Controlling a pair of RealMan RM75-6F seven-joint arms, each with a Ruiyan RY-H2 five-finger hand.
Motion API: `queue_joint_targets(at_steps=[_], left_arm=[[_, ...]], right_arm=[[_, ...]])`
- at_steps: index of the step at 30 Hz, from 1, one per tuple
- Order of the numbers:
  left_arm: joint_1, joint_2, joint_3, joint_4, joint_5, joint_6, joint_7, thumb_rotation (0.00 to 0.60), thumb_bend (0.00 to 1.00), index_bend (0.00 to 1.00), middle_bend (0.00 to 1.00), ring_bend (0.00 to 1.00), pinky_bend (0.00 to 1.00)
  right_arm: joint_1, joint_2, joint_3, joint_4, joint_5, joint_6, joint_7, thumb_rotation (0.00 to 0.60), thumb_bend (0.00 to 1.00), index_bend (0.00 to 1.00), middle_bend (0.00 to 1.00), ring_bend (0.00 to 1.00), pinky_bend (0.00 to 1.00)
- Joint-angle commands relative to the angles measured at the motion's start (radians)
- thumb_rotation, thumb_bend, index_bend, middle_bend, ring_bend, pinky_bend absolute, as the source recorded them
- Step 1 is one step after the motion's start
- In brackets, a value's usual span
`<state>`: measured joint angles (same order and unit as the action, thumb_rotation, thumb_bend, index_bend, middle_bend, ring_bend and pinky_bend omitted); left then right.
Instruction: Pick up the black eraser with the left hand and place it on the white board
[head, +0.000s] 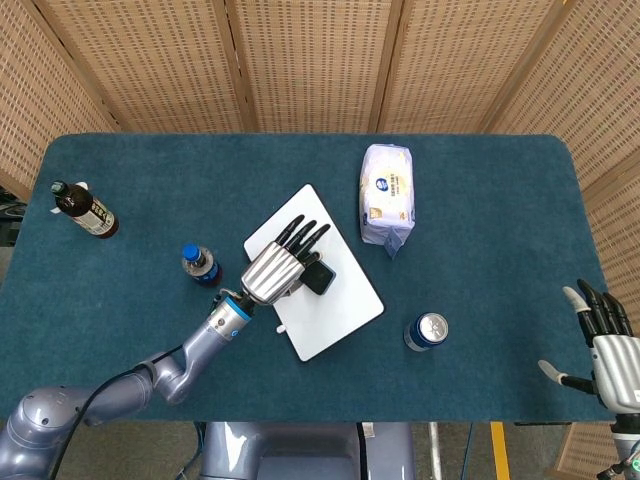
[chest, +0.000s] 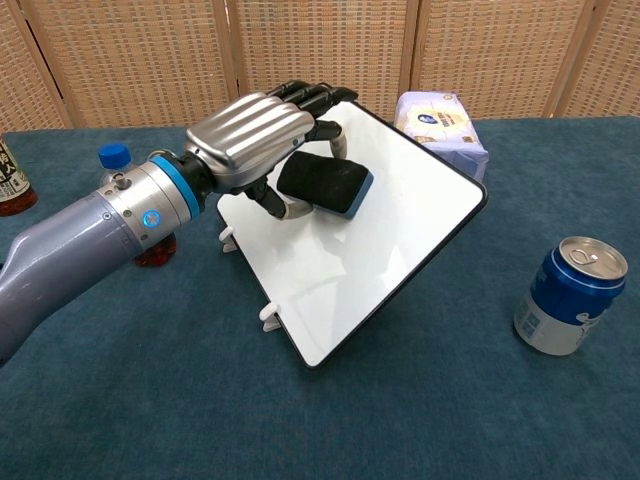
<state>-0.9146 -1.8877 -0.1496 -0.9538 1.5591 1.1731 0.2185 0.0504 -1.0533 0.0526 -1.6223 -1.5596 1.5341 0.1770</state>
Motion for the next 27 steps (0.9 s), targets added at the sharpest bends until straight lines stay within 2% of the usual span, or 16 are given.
queue_joint_targets(at_steps=[1,12,22,27], left_arm=[[0.000,-0.001,-0.003,0.000,-0.003,-0.001,0.001,0.600,0.26,0.32,0.00,0.00,0.00],[0.000,0.004,-0.005,-0.008,-0.007,-0.001,0.007,0.600,0.21,0.15,0.00,0.00,0.00],[0.008,0.021,0.001,-0.026,-0.007,0.000,0.011,0.600,0.19,0.09,0.00,0.00,0.00],[0.030,0.076,0.006,-0.095,-0.004,0.019,0.003,0.600,0.14,0.08,0.00,0.00,0.00]], right_arm=[[0.000,0.000,0.000,0.000,0.000,0.000,0.001,0.600,0.00,0.00,0.00,0.00,0.00],[0.000,-0.001,0.001,0.000,-0.004,0.004,0.001,0.600,0.00,0.00,0.00,0.00,0.00],[0.000,-0.003,0.003,0.003,-0.002,0.005,0.002,0.600,0.00,0.00,0.00,0.00,0.00],[0.000,-0.002,0.004,0.003,0.000,0.004,0.001,0.600,0.00,0.00,0.00,0.00,0.00]])
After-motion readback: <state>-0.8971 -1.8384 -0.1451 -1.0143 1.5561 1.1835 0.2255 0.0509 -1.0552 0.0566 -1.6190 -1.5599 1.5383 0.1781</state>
